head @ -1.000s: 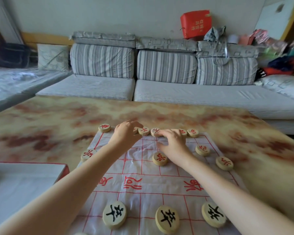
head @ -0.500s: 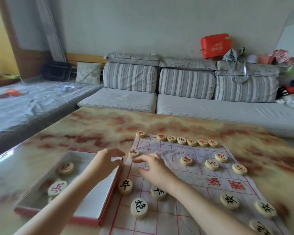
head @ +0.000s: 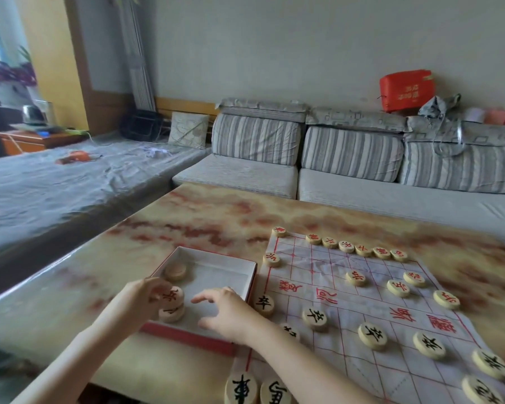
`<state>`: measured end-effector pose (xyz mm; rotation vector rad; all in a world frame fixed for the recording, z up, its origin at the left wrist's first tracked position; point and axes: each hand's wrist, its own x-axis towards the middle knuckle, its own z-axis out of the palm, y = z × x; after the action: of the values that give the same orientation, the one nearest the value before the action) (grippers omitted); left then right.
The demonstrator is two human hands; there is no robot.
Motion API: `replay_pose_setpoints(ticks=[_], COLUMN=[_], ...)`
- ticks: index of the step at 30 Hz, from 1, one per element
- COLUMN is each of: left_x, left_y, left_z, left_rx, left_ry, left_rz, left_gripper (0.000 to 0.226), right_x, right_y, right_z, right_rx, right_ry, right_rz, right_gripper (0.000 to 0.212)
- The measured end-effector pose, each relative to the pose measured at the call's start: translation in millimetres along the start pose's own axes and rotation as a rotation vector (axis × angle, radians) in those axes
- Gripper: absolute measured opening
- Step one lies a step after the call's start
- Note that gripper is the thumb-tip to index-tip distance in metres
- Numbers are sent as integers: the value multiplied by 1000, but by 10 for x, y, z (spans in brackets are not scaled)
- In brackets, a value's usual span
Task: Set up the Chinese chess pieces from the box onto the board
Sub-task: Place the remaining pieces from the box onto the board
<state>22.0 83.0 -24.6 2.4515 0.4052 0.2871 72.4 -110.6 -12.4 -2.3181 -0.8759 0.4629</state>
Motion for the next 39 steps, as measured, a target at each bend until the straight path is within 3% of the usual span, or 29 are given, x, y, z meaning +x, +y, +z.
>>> replay_pose_setpoints(ticks=[4,9,15,25,39], left_x=[18,62,74,81,334], left_y=[-115,-65,-75,7,1005], left_z=[3,40,20,-101,491], left_rx=[-11,60,16,-121,-139], left_ry=[13,-39,74,141,28], left_rz=[33,74,79,56,283], left_gripper=[30,56,46,49,51], right_x=[153,326,496,367,-255], right_y=[-85,-150,-155,-61,636], right_z=[119,260,444,203,-811], right_rx=[44,115,166,190,226], right_ry=[26,114,123,143,362], right_rz=[-15,19,54,-4,59], right_gripper=[46,57,79,67,58])
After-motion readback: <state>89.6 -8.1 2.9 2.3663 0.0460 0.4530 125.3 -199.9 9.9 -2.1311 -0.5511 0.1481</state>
